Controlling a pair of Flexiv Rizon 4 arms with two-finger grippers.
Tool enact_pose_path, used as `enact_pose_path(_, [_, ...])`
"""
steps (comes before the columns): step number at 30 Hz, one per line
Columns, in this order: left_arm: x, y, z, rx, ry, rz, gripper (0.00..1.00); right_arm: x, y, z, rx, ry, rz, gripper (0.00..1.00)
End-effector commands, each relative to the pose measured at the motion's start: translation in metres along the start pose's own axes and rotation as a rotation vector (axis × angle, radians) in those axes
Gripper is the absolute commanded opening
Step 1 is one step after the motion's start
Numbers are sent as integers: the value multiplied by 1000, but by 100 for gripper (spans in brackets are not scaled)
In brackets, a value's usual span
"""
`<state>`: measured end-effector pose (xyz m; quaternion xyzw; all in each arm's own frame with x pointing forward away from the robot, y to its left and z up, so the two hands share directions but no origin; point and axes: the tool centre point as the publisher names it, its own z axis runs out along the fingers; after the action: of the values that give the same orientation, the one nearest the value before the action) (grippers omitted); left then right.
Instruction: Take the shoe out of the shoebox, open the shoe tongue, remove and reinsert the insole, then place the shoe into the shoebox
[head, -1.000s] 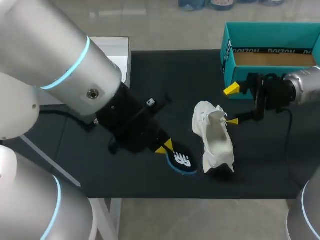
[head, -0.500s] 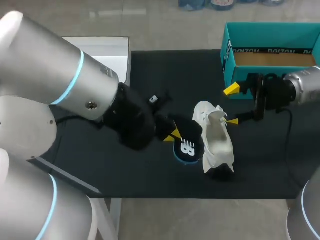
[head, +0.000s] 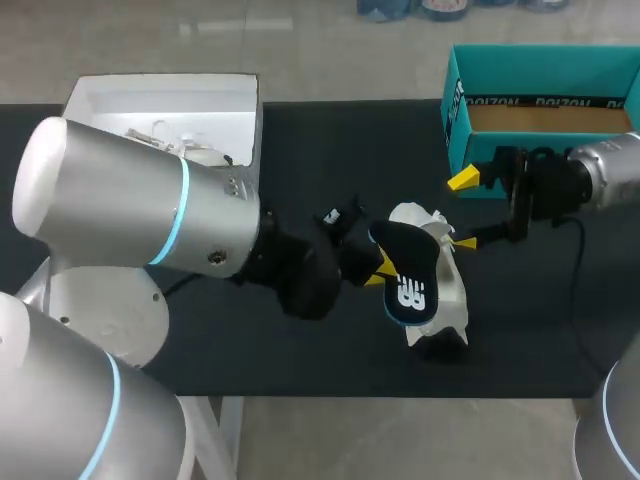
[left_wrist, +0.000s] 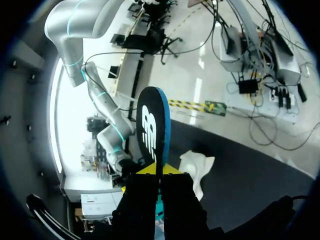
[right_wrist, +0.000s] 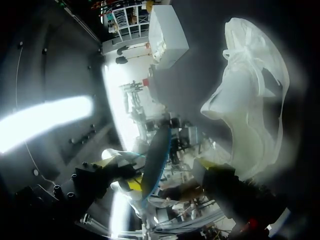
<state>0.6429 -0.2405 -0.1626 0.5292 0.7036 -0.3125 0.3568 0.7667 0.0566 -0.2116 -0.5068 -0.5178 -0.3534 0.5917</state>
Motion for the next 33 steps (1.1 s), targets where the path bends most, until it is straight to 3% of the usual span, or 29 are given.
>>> enact_pose_path(1, [0,3,15,-20,-80,7,0,0,0,1,-2,-1,0,100])
enact_pose_path(18, [-21,13,67,-28,-42,13,0,0,0,1,-2,-1,0,99])
enact_pose_path(19, [-22,14,69,-53,-35,21,0,0,0,1,-2,-1,0,46])
enact_pose_path(21, [-26,17,73,-55,-34,23,0,0,0,1,-2,-1,0,28])
enact_pose_path(22, [-27,18,75,-75,-32,29,0,0,0,1,-2,-1,0,10])
enact_pose_path(23, [-29,20,77,-82,-27,32,0,0,0,1,-2,-1,0,0])
enact_pose_path(33, [-40,27,91,-101,-37,26,0,0,0,1,-2,-1,0,0])
